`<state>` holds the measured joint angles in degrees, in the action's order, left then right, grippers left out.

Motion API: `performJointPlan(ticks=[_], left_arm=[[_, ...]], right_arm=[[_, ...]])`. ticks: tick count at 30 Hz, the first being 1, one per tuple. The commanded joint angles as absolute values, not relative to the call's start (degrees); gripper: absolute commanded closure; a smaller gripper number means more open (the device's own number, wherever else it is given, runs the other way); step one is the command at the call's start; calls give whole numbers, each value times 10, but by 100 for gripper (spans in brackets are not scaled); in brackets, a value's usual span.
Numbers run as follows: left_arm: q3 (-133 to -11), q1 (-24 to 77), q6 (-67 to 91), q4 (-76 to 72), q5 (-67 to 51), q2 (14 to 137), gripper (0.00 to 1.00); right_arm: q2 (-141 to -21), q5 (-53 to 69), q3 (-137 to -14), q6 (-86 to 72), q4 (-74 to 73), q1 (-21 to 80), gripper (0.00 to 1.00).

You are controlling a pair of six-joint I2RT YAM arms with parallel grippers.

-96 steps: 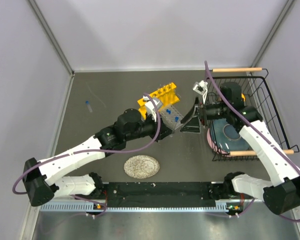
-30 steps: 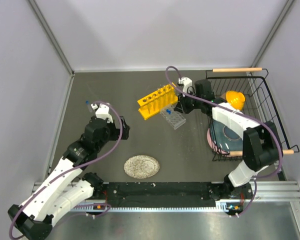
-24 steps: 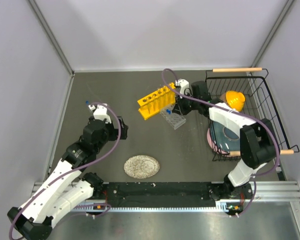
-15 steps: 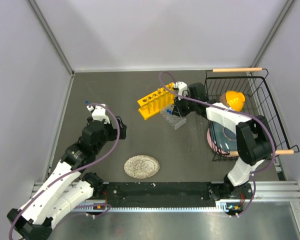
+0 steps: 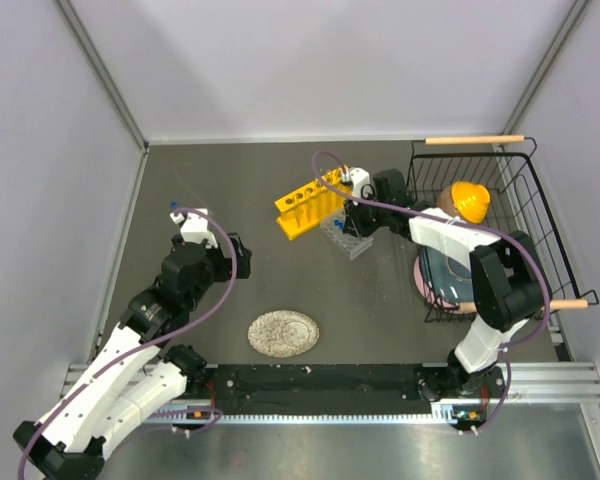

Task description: Organize the chemistry lab equipment

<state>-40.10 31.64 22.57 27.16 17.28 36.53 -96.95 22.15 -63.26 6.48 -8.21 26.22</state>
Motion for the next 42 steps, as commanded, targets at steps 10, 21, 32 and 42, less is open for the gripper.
performJointPlan(ticks=[10, 21, 32, 42], left_arm=[[-401, 314, 230, 258, 171, 354, 1], [-403, 297, 246, 252, 136, 374, 1], [-417, 232, 260, 265, 65, 381, 1], [-461, -42, 297, 247, -171, 538, 3]], right_arm=[[-940, 227, -621, 86, -83, 272, 69], [-882, 259, -606, 117, -108, 271, 66], [-836, 315, -620, 172, -159, 271, 43], [-711, 410, -585, 217, -205, 254, 11]])
